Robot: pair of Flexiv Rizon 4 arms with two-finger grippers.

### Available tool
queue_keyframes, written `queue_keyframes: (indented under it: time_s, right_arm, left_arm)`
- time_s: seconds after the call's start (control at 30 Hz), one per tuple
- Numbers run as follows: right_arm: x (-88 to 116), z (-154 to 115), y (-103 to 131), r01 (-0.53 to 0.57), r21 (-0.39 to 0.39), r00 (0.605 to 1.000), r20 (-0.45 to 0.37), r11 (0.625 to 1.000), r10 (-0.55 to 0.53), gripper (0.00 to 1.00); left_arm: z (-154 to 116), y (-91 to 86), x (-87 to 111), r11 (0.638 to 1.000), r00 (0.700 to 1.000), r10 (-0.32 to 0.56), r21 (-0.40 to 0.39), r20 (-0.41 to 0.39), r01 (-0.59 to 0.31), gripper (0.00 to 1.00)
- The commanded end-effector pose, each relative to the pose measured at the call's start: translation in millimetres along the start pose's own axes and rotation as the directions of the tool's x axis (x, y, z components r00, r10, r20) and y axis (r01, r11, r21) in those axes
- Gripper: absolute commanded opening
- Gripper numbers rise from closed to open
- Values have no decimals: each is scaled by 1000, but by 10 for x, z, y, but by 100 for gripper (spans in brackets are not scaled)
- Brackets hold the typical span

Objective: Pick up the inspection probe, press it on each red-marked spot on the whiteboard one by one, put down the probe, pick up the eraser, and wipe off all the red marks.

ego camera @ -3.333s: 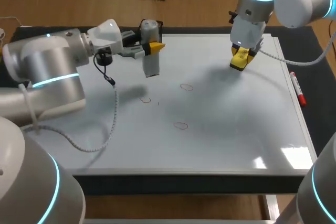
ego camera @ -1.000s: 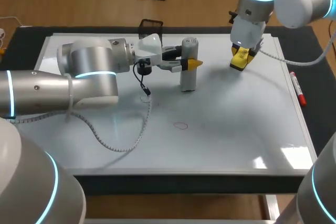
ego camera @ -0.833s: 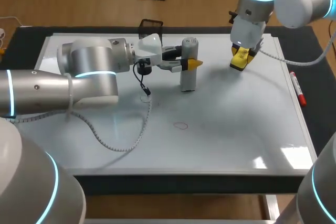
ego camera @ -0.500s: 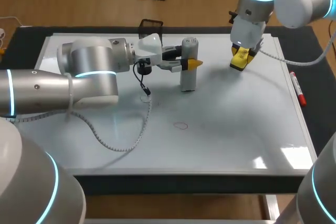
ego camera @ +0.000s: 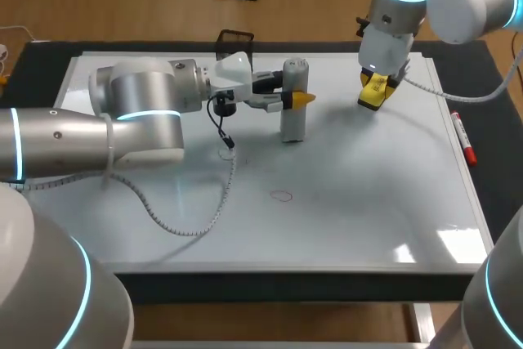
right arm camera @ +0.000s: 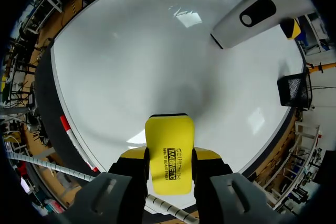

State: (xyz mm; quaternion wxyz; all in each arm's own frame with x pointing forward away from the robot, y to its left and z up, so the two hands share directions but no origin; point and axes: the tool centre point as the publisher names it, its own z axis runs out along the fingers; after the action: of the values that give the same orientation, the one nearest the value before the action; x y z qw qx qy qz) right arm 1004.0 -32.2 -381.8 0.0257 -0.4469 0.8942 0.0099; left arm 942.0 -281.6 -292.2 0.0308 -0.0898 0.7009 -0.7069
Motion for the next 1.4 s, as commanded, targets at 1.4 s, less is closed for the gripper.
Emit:
queue_keyframes:
  time_s: [1.4]
  right_arm:
    - [2,-8,-5,2,2,1000,-3,1000,-2,0]
  left_arm:
    - [-2129,-601,-535,995,919,100,-23,382,-99,0]
